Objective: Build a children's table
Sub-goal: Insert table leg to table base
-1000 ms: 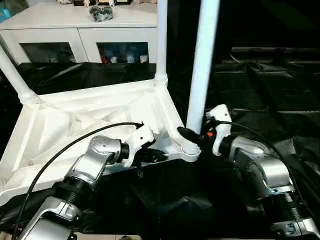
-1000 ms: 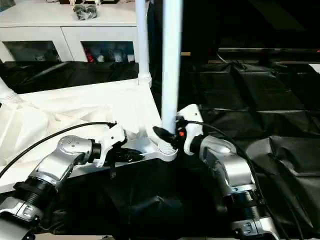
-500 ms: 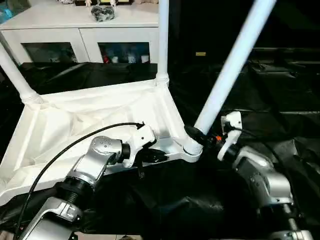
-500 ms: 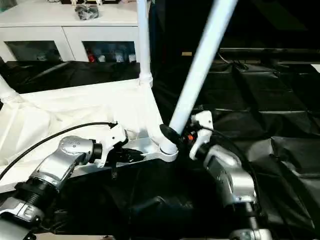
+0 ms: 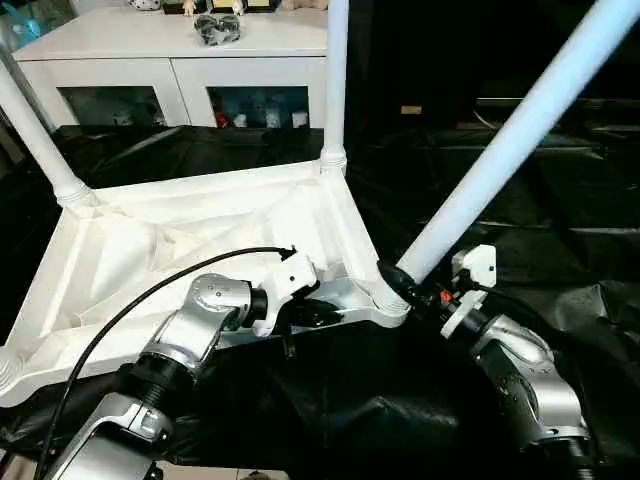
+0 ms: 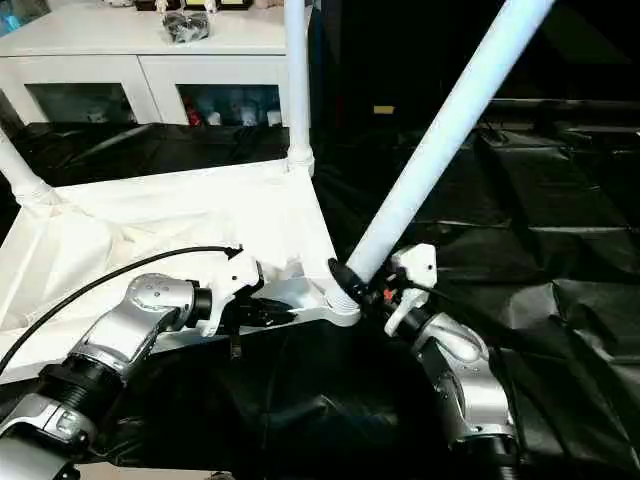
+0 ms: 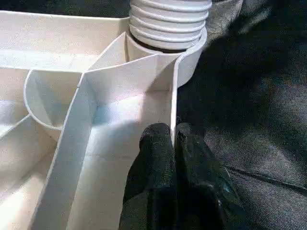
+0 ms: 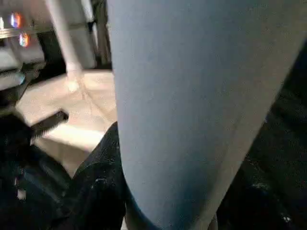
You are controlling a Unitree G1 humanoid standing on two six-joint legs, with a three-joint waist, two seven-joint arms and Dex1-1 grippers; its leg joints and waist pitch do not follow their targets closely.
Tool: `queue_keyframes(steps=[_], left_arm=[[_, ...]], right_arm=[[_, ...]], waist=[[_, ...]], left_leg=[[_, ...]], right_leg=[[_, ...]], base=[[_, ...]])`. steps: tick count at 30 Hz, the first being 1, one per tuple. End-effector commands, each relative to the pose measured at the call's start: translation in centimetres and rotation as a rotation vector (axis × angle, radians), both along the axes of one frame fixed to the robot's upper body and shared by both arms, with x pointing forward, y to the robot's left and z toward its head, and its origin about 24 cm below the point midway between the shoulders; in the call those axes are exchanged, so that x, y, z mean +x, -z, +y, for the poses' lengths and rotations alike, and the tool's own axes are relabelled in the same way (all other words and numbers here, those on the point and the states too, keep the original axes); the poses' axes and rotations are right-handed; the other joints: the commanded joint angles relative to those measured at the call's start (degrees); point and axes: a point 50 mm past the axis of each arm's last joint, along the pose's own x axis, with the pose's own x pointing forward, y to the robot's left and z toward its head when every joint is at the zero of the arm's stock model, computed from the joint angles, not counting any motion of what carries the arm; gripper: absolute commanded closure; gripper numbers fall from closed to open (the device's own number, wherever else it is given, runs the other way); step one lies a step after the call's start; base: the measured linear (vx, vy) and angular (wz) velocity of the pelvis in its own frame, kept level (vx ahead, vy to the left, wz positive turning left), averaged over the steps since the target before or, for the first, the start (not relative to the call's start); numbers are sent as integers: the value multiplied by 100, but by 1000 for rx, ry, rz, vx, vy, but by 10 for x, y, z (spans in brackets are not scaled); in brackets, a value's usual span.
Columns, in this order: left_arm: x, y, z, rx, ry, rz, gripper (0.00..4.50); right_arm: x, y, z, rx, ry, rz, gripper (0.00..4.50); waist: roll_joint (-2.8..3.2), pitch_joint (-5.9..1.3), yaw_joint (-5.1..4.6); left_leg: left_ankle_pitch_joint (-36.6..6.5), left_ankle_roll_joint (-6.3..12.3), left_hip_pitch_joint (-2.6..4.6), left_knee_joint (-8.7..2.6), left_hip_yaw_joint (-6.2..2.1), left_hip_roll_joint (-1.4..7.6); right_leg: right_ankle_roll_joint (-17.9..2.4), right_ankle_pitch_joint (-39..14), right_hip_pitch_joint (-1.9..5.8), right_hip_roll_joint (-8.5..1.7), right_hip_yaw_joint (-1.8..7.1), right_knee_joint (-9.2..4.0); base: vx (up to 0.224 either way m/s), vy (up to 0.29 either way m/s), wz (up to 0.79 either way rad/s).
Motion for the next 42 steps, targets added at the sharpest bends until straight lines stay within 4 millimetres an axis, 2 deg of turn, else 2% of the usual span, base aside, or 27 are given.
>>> queue_keyframes(steps=[1, 3, 4, 5, 6, 11, 12, 15, 16, 17, 18, 19, 20, 21, 22, 23, 24, 26, 29, 30, 32, 33, 34, 37, 38, 42], left_arm=[[4, 6, 12, 33, -79, 12, 450], [3, 6, 11, 34, -76, 13, 450], [2, 7, 11, 35, -69, 15, 450], [2, 7, 11, 35, -68, 15, 450], [1, 7, 10, 32, -57, 18, 450], [-2, 7, 10, 29, -18, 16, 450], [-2, 6, 9, 25, 2, 14, 450], [-3, 3, 8, 23, 32, 12, 450], [-3, 3, 8, 24, 36, 12, 450], [-4, 1, 8, 27, 53, 13, 450], [-4, 0, 8, 32, 66, 13, 450], [-4, -1, 8, 34, 73, 13, 450], [-4, -2, 8, 36, 79, 13, 450], [-4, -2, 8, 37, 83, 13, 450], [-5, -2, 8, 37, 89, 13, 450], [-5, -3, 8, 37, 95, 13, 450], [-6, -3, 9, 37, 101, 15, 450], [-6, -4, 9, 36, 108, 17, 450], [-7, -5, 11, 39, 114, 19, 450], [-7, -5, 12, 41, 114, 19, 450], [-6, -6, 14, 43, 111, 21, 450], [-6, -6, 15, 43, 109, 21, 450], [-6, -6, 15, 43, 109, 21, 450], [-7, -6, 15, 42, 110, 21, 450], [-8, -6, 15, 40, 111, 22, 450], [-10, -5, 13, 38, 126, 30, 450]], right_arm=[[-11, 26, 3, -97, -48, 129, 260], [-10, 24, 6, -100, -73, 131, 260], [-9, 24, 8, -107, -95, 139, 260], [-9, 24, 9, -107, -97, 140, 260], [-7, 24, 12, -124, -134, 149, 260], [2, 23, 19, -168, -187, 161, 260], [7, 22, 21, -192, -206, 156, 260], [14, 18, 25, -217, -244, 154, 260], [14, 17, 25, -219, -249, 155, 260], [16, 15, 27, -230, -286, 160, 260], [16, 14, 28, -240, -322, 169, 260], [15, 14, 28, -245, -343, 173, 260], [15, 14, 29, -249, -362, 177, 260], [14, 14, 29, -254, -384, 181, 260], [12, 14, 28, -258, -406, 187, 260], [10, 15, 27, -262, -422, 192, 260], [8, 16, 25, -267, -441, 196, 260], [5, 18, 23, -271, -458, 197, 260], [1, 20, 18, -265, -462, 204, 260], [1, 20, 17, -263, -461, 205, 260], [4, 15, 13, -223, -410, 195, 260], [5, 13, 12, -210, -395, 189, 260], [6, 10, 10, -196, -377, 180, 260], [9, 3, 8, -176, -347, 161, 260], [11, 1, 6, -170, -337, 156, 260], [16, -5, -1, -190, -294, 168, 260]], waist=[[-131, -191, -5], [-124, -188, -10], [-148, -190, -18], [-144, -191, -24], [-160, -196, -32], [-150, -210, -54], [-154, -206, -79], [-168, -204, -129], [-181, -205, -145], [-233, -206, -152], [-202, -214, -152], [-233, -216, -161], [-210, -229, -143], [-212, -228, -141], [-266, -241, -138], [-239, -264, -115], [-238, -274, -111], [-257, -297, -82], [-237, -295, -50], [-236, -291, -47], [-203, -271, -39], [-216, -265, -43], [-202, -268, -35], [-208, -268, -55], [-188, -270, -60], [-184, -286, -64]], left_leg=[[-1824, 94, 87, -496, -104, 293], [-1961, 50, 94, -510, -113, 297], [-1991, 35, 88, -519, -124, 298], [-2024, 20, 93, -526, -126, 301], [-2028, 19, 94, -527, -124, 303], [-1941, 48, 91, -522, -115, 292], [-1928, 33, 74, -538, -119, 294], [-2011, 9, 91, -531, -116, 298], [-2013, 18, 81, -536, -122, 298], [-1990, 33, 82, -537, -115, 307], [-1919, 46, 75, -539, -124, 308], [-1886, 65, 64, -535, -120, 308], [-1780, 98, 82, -523, -110, 313], [-1750, 124, 90, -515, -96, 311], [-1601, 181, 82, -503, -91, 319], [-1365, 246, 79, -484, -89, 319], [-1254, 287, 78, -472, -85, 320], [-849, 517, 71, -417, -67, 308], [-779, 632, 80, -409, -68, 312], [-840, 617, 88, -416, -66, 316], [-1192, 450, 108, -455, -75, 325], [-1280, 403, 114, -469, -73, 329], [-1376, 318, 121, -477, -82, 333], [-1475, 200, 123, -494, -87, 329], [-1460, 179, 122, -490, -86, 326], [-1222, 246, 110, -460, -78, 308]], right_leg=[[-1023, -1789, 67, -331, 219, -613], [-986, -1971, 48, -340, 230, -627], [-965, -1999, 55, -339, 228, -623], [-955, -1994, 47, -336, 228, -628], [-961, -1941, 48, -333, 228, -628], [-1052, -1737, 56, -337, 215, -624], [-1050, -1735, 74, -332, 206, -620], [-1092, -1817, 56, -337, 210, -628], [-1103, -1836, 70, -336, 206, -620], [-1100, -1812, 63, -332, 207, -629], [-1129, -1713, 79, -335, 206, -604], [-1143, -1646, 85, -327, 200, -599], [-1183, -1455, 81, -328, 205, -587], [-1203, -1377, 72, -329, 210, -593], [-1259, -1121, 91, -325, 211, -569], [-1330, -734, 111, -320, 204, -526], [-1371, -515, 120, -315, 198, -504], [-1508, 244, 146, -306, 178, -438], [-1587, 425, 154, -311, 166, -423], [-1586, 351, 150, -310, 164, -434], [-1555, -135, 142, -314, 172, -474], [-1537, -247, 140, -310, 177, -493], [-1515, -349, 142, -315, 184, -490], [-1490, -385, 140, -304, 186, -497], [-1500, -316, 141, -302, 187, -497], [-1555, 76, 166, -293, 176, -463]], base=[[0, 0, 0], [0, 0, 0], [0, 0, 0], [0, 0, 0], [0, 0, 0], [0, 0, 0], [0, 0, 0], [0, 0, 0], [0, 0, 0], [0, 0, 0], [0, 0, 0], [0, 0, 0], [0, 0, 0], [0, 0, 0], [0, 0, 0], [0, 0, 0], [0, 0, 0], [0, 0, 0], [0, 0, 0], [0, 0, 0], [0, 0, 0], [0, 0, 0], [0, 0, 0], [0, 0, 0], [0, 0, 0], [0, 0, 0]])
